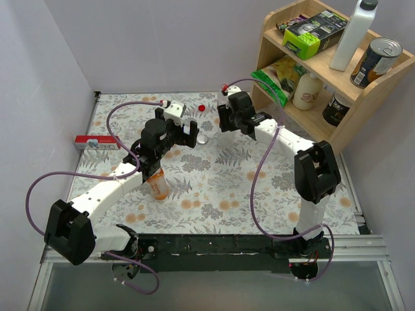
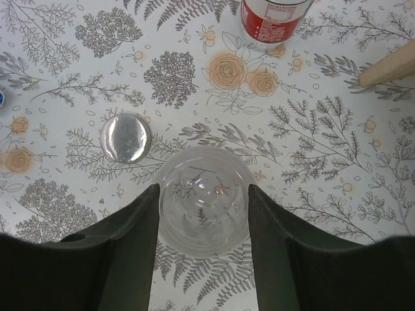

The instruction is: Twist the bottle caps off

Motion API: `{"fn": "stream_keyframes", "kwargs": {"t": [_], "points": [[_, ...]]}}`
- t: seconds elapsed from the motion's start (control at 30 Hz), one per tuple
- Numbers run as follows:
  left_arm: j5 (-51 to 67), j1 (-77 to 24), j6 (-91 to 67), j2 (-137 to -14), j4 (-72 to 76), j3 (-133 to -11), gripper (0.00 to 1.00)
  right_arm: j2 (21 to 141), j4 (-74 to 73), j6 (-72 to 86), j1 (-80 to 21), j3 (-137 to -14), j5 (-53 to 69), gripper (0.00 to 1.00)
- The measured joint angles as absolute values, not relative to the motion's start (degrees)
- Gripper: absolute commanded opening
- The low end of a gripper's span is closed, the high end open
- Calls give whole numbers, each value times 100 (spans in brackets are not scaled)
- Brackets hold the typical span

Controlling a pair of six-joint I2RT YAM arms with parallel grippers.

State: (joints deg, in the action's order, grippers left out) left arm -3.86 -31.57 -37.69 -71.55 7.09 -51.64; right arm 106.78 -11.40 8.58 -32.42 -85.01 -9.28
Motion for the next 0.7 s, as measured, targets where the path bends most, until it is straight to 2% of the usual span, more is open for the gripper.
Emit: {"fn": "stream_keyframes", "kwargs": {"t": [0.3,0.43,0.5,0.53,0.63,0.67,0.7], "points": [[-523,-3183,-3688,-7153,779,-5164,98,10916,-823,790,-3336,-8584,-1017,6],[-541,-3240,-3673,-7153,779,-5164,98,10923,-631,729,-3341,-8573,-1103,10],[-541,-3267,-3660,-7150,779,-5164,98,10930,-580,720,-3341,-8571,-1144,18],[-541,-3275,-3651,-7150,779,-5164,98,10936,-576,722,-3341,-8571,-1157,32],[-539,-3284,-3638,-7148,779,-5164,98,10982,-582,727,-3341,-8571,-1188,49],[-539,-3286,-3638,-7146,779,-5164,98,11000,-574,727,-3341,-8571,-1194,60],[-539,-3286,-3640,-7146,779,-5164,98,11000,-565,731,-3341,-8571,-1194,64]]}}
